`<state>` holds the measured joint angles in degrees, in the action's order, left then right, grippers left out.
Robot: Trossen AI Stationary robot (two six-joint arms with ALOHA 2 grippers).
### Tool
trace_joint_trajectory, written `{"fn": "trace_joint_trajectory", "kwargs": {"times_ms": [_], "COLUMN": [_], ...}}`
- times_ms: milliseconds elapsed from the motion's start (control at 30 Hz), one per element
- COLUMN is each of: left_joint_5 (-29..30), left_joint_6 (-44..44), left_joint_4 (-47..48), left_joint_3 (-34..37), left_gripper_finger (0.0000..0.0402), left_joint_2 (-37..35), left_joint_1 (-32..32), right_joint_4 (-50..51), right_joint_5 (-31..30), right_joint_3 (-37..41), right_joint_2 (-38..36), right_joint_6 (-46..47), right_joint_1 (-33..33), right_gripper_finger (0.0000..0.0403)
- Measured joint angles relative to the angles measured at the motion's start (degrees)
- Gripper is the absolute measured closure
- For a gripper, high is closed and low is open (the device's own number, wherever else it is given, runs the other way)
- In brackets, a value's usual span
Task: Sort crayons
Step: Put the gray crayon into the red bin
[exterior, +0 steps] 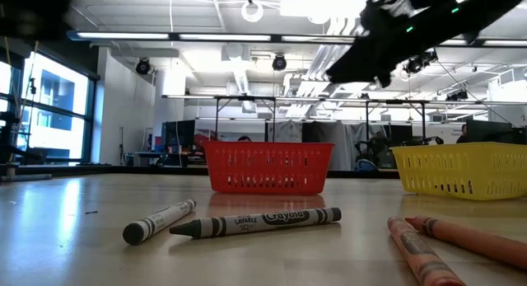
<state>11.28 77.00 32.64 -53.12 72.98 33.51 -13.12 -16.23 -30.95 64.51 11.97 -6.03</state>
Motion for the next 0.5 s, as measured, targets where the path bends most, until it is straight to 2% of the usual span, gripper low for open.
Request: {"fn": "trace_joint_trajectory", "kwargs": {"times_ms": [200, 333, 500], "left_joint_5": [20.9, 37.5, 51.3], "left_joint_6": [-15.7, -22.9, -33.7], "left_joint_4": [-2.1, -2.0, -2.7], "left_joint_3": [0.0, 0.0, 0.0], "left_gripper_finger": [0.0316, 0.0316, 0.0316], "left_joint_2": [-3.0, -4.3, -5.3], "left_joint_1": [-6.5, -9.4, -10.8], "right_joint_4": [2.8, 8.9, 19.5], "right_joint_5": [4.4, 4.3, 4.3], "right_joint_3": [-10.4, -20.9, -33.8], "right_joint_2": [15.9, 25.9, 36.2], "right_joint_6": [-2.1, -7.8, -15.0], "right_joint_1": [-2.7, -2.7, -3.5], "right_gripper_finger": [0.0263, 0.0263, 0.0263]}}
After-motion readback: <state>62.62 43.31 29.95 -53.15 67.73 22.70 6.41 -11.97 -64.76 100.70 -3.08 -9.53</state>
